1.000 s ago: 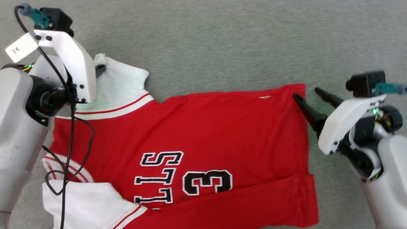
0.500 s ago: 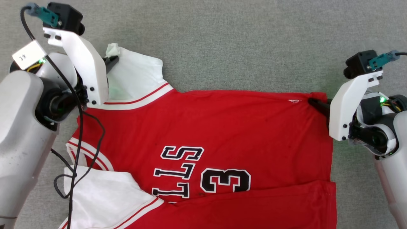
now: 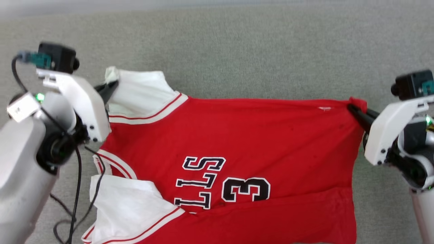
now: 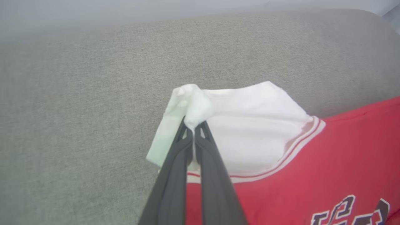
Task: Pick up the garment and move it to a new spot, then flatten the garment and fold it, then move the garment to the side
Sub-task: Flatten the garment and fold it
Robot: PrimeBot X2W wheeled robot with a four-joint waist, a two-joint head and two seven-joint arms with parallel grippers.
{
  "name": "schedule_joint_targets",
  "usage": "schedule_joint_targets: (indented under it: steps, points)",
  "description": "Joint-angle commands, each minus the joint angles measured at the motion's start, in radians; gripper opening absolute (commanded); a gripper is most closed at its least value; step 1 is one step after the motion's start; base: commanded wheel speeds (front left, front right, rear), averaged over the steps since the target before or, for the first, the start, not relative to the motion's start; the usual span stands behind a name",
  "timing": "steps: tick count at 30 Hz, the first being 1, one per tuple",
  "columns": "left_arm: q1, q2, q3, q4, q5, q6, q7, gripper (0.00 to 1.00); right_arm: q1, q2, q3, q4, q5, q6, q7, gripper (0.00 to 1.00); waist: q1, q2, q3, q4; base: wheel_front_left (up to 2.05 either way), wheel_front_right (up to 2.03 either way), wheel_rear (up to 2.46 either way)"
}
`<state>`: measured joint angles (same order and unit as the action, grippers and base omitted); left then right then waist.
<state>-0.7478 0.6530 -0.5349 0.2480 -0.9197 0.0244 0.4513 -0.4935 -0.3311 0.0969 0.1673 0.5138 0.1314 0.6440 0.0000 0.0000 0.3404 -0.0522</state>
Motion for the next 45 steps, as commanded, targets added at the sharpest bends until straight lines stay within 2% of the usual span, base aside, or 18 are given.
schedule_joint_targets:
  steps: [1,11,18,22,29,30,31,33,36,40,43,44,45]
  points:
    - [0.045,0.009,0.011,-0.013,-0.006,0.013,-0.023,0.00,0.038,0.009,-0.014,-0.016,-0.012,-0.002,-0.019,0.00,0.0000,0.0000,-0.042,0.010,0.00,0.00,0.00]
    - [0.385,0.045,0.057,-0.129,-0.063,0.103,-0.158,0.00,0.292,0.078,-0.081,-0.058,-0.046,-0.002,-0.109,0.00,0.0000,0.0000,-0.169,0.036,0.00,0.00,0.00]
    - [0.588,0.022,0.057,-0.165,-0.111,0.147,-0.214,0.00,0.413,0.129,-0.105,-0.008,-0.048,-0.002,-0.174,0.00,0.0000,0.0000,-0.210,0.045,0.00,0.00,0.00]
    - [0.664,-0.025,0.034,-0.144,-0.138,0.148,-0.233,0.00,0.452,0.151,-0.113,0.027,-0.049,-0.002,-0.226,0.00,0.0000,0.0000,-0.219,0.043,0.00,0.00,0.00]
    - [0.697,-0.110,-0.001,-0.047,-0.148,0.116,-0.277,0.00,0.505,0.190,-0.102,0.096,-0.055,-0.002,-0.299,0.00,0.0000,0.0000,-0.221,0.045,0.00,0.00,0.00]
    - [0.692,-0.117,-0.009,-0.028,-0.144,0.108,-0.279,0.00,0.510,0.194,-0.101,0.107,-0.058,-0.002,-0.308,0.14,0.0000,0.0000,-0.221,0.044,0.00,0.00,0.00]
    - [0.686,-0.124,-0.014,-0.012,-0.141,0.101,-0.281,0.24,0.511,0.195,-0.097,0.113,-0.065,-0.002,-0.322,1.00,0.0000,0.0000,-0.222,0.043,0.00,0.00,0.00]
    - [0.672,-0.140,-0.013,0.018,-0.144,0.086,-0.298,1.00,0.507,0.202,-0.095,0.112,-0.059,-0.002,-0.353,1.00,0.0000,0.0000,-0.226,0.041,0.00,0.00,0.00]
    - [0.656,-0.144,-0.010,0.036,-0.128,0.077,-0.327,1.00,0.511,0.194,-0.097,0.090,-0.059,-0.002,-0.389,1.00,0.0000,0.0000,-0.236,0.038,0.00,0.00,0.00]
    - [0.643,-0.122,-0.006,0.022,-0.075,0.088,-0.388,1.00,0.530,0.180,-0.099,0.025,-0.050,-0.001,-0.386,1.00,0.0000,0.0000,-0.255,0.035,0.00,0.00,0.00]
    - [0.643,-0.117,-0.007,-0.016,-0.038,0.102,-0.434,1.00,0.560,0.154,-0.113,-0.039,-0.046,-0.001,-0.338,1.00,0.0000,0.0000,-0.270,0.032,0.00,0.00,0.00]
    - [0.647,-0.114,0.007,-0.058,0.000,0.137,-0.493,1.00,0.594,0.136,-0.148,-0.103,-0.038,-0.001,-0.259,1.00,0.0000,0.0000,-0.284,0.031,0.00,0.00,0.00]
    - [0.649,-0.113,0.015,-0.074,0.011,0.150,-0.516,1.00,0.607,0.132,-0.163,-0.120,-0.034,-0.001,-0.223,1.00,0.0000,0.0000,-0.287,0.031,0.00,0.00,0.00]
